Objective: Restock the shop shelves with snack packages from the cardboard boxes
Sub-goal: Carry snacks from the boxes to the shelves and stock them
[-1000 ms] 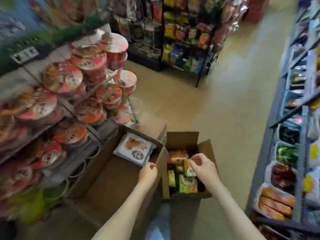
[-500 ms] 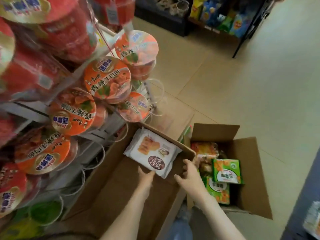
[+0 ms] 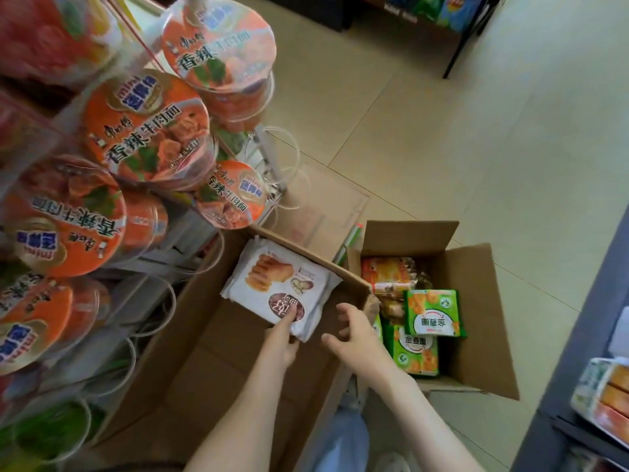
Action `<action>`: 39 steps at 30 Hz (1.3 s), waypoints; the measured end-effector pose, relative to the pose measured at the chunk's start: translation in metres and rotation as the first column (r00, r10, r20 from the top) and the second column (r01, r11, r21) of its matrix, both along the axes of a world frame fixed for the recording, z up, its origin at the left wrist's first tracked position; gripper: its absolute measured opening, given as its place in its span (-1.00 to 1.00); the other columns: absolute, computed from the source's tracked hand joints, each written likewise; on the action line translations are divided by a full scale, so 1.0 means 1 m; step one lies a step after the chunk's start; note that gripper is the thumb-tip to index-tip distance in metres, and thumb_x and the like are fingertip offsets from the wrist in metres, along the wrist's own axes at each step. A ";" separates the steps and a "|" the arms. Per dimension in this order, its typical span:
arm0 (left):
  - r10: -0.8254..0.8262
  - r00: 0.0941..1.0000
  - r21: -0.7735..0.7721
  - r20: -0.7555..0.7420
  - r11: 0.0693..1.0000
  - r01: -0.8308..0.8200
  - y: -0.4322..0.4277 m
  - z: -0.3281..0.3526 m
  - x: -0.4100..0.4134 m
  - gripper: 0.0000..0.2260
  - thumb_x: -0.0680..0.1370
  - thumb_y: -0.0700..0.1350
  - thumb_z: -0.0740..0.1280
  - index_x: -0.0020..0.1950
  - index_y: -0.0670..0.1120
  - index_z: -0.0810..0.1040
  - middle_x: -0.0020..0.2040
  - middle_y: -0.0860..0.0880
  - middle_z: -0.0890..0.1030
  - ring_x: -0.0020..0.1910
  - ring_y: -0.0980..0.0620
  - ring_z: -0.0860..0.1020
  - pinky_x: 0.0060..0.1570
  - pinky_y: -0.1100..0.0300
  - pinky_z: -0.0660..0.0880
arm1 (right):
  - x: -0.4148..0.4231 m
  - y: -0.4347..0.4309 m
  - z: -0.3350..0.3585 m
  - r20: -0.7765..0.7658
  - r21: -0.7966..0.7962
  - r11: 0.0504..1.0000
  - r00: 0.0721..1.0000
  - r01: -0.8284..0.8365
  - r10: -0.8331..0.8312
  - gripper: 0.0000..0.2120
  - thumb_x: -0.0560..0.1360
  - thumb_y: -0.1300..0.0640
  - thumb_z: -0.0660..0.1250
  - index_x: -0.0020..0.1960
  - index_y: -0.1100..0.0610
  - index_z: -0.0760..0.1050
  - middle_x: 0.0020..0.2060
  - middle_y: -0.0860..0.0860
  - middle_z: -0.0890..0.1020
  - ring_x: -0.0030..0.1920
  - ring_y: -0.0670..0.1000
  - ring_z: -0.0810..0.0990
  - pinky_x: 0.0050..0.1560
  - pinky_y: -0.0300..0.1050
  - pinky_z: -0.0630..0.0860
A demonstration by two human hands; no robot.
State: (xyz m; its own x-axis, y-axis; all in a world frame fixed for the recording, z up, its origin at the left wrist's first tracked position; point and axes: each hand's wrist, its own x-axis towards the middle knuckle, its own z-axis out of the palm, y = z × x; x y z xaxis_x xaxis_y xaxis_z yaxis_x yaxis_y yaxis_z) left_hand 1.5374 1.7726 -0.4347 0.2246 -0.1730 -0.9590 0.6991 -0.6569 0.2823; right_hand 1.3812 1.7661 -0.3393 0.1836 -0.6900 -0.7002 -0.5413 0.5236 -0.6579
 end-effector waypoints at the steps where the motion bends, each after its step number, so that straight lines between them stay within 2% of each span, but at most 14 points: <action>1: -0.007 1.000 -0.012 0.011 1.000 0.007 0.002 0.002 0.001 -0.49 0.46 -0.14 0.47 0.35 -0.23 0.42 0.23 -0.18 0.57 0.15 -0.16 0.55 0.07 -0.02 0.50 | -0.001 0.002 0.003 -0.003 -0.004 1.000 1.000 0.000 0.000 -0.41 0.50 0.07 0.37 0.45 0.04 0.21 0.26 -0.04 0.38 0.07 -0.14 0.43 -0.06 -0.38 0.39; 3: 0.001 0.999 -0.057 0.034 0.998 0.001 0.005 0.014 0.003 -0.51 0.47 -0.12 0.46 0.34 -0.21 0.42 0.22 -0.18 0.58 0.14 -0.15 0.57 0.01 0.01 0.52 | -0.004 0.005 0.009 -0.009 -0.011 1.000 1.000 0.000 0.000 -0.46 0.51 0.06 0.36 0.43 0.03 0.25 0.20 -0.08 0.38 0.00 -0.18 0.43 -0.16 -0.43 0.37; 8: -0.022 0.999 -0.143 0.039 0.989 0.027 0.012 0.072 0.013 -0.67 0.51 -0.06 0.41 0.23 -0.13 0.49 0.08 -0.14 0.64 0.03 -0.13 0.62 -0.09 0.02 0.58 | -0.019 0.011 0.041 -0.001 -0.025 0.999 0.999 0.032 -0.032 -0.51 0.51 0.06 0.35 0.40 0.04 0.31 0.19 -0.06 0.44 0.10 -0.11 0.46 0.04 -0.28 0.37; 11: -0.031 0.999 -0.193 -0.021 0.981 0.027 0.019 0.115 0.014 -0.71 0.52 -0.09 0.40 0.21 -0.11 0.49 0.11 -0.16 0.64 0.06 -0.16 0.62 0.07 -0.07 0.57 | -0.031 0.015 0.066 0.024 -0.038 0.996 0.996 0.083 -0.082 -0.55 0.51 0.05 0.35 0.37 0.04 0.36 0.18 -0.06 0.48 0.13 -0.10 0.47 0.08 -0.24 0.39; 15: -0.136 0.991 -0.281 -0.007 0.951 0.129 0.042 0.175 -0.003 -0.67 0.50 -0.07 0.43 0.23 -0.09 0.51 0.11 -0.13 0.66 0.10 -0.16 0.63 0.20 -0.13 0.50 | -0.058 0.031 0.104 0.067 -0.035 0.983 0.981 0.182 -0.180 -0.59 0.49 -0.05 0.36 0.30 -0.03 0.40 0.19 -0.06 0.52 0.14 -0.04 0.52 0.17 -0.02 0.51; 19: -0.290 0.953 -0.411 0.086 0.861 0.299 0.048 0.240 -0.038 -0.72 0.51 -0.10 0.42 0.20 -0.11 0.56 0.07 -0.08 0.68 0.08 -0.09 0.63 0.16 -0.02 0.53 | -0.091 0.047 0.156 0.201 -0.017 0.924 0.906 0.383 -0.372 -0.65 0.53 -0.05 0.31 0.26 0.03 0.40 0.17 0.00 0.54 0.12 -0.04 0.55 -0.06 -0.17 0.51; 22: -0.458 0.881 -0.513 0.119 0.732 0.450 0.050 0.295 -0.081 -0.81 0.53 -0.12 0.38 0.12 -0.14 0.59 -0.02 -0.07 0.70 -0.05 -0.01 0.66 -0.04 0.10 0.56 | -0.127 0.064 0.206 0.310 -0.010 0.842 0.802 0.539 -0.510 -0.68 0.53 -0.11 0.30 0.19 0.05 0.44 0.11 0.02 0.59 0.06 -0.02 0.59 -0.05 -0.13 0.49; 25: -0.641 0.743 -0.577 0.191 0.539 0.613 0.056 0.345 -0.133 -0.83 0.52 -0.13 0.38 0.07 -0.16 0.61 -0.09 -0.06 0.71 -0.17 0.03 0.68 -0.23 0.20 0.59 | -0.171 0.081 0.261 0.415 -0.016 0.722 0.662 0.691 -0.624 -0.75 0.50 -0.07 0.34 0.04 0.09 0.55 -0.04 0.04 0.67 -0.08 0.00 0.64 -0.15 -0.13 0.52; 29: -0.828 0.500 -0.643 0.253 0.242 0.726 0.073 0.405 -0.203 -0.64 0.44 0.02 0.47 0.14 -0.15 0.62 0.05 -0.17 0.68 -0.04 -0.08 0.64 -0.04 0.08 0.52 | -0.244 0.126 0.329 0.443 -0.079 0.599 0.566 0.797 -0.695 -0.46 0.34 -0.14 0.48 0.15 0.21 0.58 0.02 0.15 0.68 -0.09 0.10 0.67 -0.09 -0.04 0.55; 31: -0.869 0.417 -0.683 0.267 0.135 0.718 0.083 0.427 -0.237 -0.69 0.47 -0.03 0.45 0.15 -0.14 0.60 0.02 -0.14 0.69 -0.06 -0.07 0.65 -0.11 0.12 0.56 | -0.278 0.163 0.357 0.480 -0.134 0.572 0.558 0.809 -0.677 -0.49 0.36 -0.10 0.48 0.18 0.20 0.57 0.01 0.09 0.69 -0.10 0.03 0.67 -0.09 -0.08 0.55; 33: -0.899 0.330 -0.721 0.288 0.023 0.692 0.096 0.444 -0.272 -0.74 0.49 -0.10 0.42 0.14 -0.14 0.59 0.05 -0.15 0.68 -0.03 -0.10 0.63 -0.16 0.11 0.55 | -0.305 0.205 0.380 0.492 -0.186 0.528 0.544 0.828 -0.680 -0.67 0.44 0.00 0.42 0.14 0.14 0.57 -0.05 -0.03 0.70 -0.11 -0.08 0.66 -0.05 -0.08 0.56; 34: -0.912 0.287 -0.741 0.292 -0.026 0.671 0.103 0.452 -0.289 -0.73 0.48 -0.12 0.40 0.16 -0.15 0.57 0.07 -0.16 0.67 -0.01 -0.11 0.63 -0.11 0.08 0.57 | -0.316 0.224 0.387 0.513 -0.192 0.500 0.520 0.845 -0.683 -0.74 0.48 0.07 0.39 0.13 0.13 0.57 -0.06 -0.03 0.70 -0.07 -0.05 0.67 0.02 0.01 0.56; 36: -0.929 0.214 -0.771 0.300 -0.104 0.628 0.117 0.466 -0.320 -0.65 0.44 -0.12 0.38 0.20 -0.18 0.54 0.09 -0.18 0.67 0.01 -0.13 0.64 0.02 0.00 0.57 | -0.334 0.258 0.397 0.536 -0.211 0.435 0.476 0.875 -0.697 -0.69 0.45 0.13 0.42 0.18 0.14 0.57 0.04 0.10 0.68 0.09 0.19 0.63 0.21 0.24 0.46; 39: -0.936 0.115 -0.798 0.333 -0.215 0.563 0.135 0.478 -0.362 -0.59 0.41 -0.09 0.47 0.22 -0.17 0.54 0.10 -0.18 0.66 0.00 -0.15 0.65 -0.07 0.04 0.62 | -0.354 0.303 0.404 0.561 -0.266 0.307 0.406 0.914 -0.721 -0.62 0.37 0.09 0.47 0.18 0.09 0.56 0.10 0.12 0.66 0.16 0.22 0.59 0.30 0.32 0.37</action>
